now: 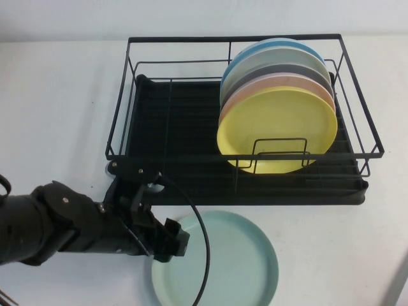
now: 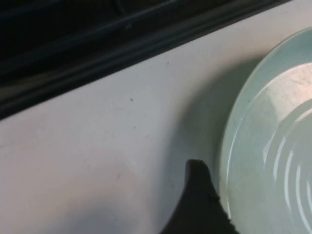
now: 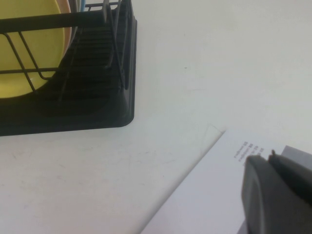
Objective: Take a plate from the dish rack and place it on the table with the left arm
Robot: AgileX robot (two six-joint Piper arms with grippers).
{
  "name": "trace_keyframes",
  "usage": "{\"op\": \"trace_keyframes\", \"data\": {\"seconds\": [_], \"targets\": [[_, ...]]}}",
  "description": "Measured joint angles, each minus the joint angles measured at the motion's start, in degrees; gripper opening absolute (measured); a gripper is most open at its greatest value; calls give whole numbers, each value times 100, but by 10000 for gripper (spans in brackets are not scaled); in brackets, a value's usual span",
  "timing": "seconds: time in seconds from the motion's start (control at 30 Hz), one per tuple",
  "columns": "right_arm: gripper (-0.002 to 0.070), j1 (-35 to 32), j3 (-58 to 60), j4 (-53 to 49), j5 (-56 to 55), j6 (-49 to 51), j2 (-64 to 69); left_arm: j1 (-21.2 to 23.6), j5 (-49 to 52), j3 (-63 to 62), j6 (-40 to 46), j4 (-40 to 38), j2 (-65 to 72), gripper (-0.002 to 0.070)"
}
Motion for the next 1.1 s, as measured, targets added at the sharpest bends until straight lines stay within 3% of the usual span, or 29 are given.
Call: {"op": "trace_keyframes", "data": {"seconds": [0.17, 0.27, 0.37, 0.43, 0.53, 0.73, 0.9, 1.1], "targets": [[-21, 0, 0, 0, 0, 0, 0, 0, -9, 0, 8, 521, -341, 438], [-21, 0, 0, 0, 0, 0, 0, 0, 151, 0, -9, 817, -1009, 396], [-21, 0, 0, 0, 0, 0, 0, 0, 314, 0, -330, 1434, -1882, 265], [-20, 0, 0, 0, 0, 0, 0, 0, 430, 0, -754, 2105, -2585, 131], [-20, 0, 0, 0, 0, 0, 0, 0, 607, 0, -1654, 3083, -3540, 35], [-20, 0, 0, 0, 0, 0, 0, 0, 1414, 5, -3294, 4378, -4788, 2], [-20, 0, 0, 0, 0, 0, 0, 0, 2344, 18, -3534, 4765, -5157, 0], [-20, 0, 0, 0, 0, 0, 0, 0, 2747, 18, -3579, 5029, -5241, 0]]}}
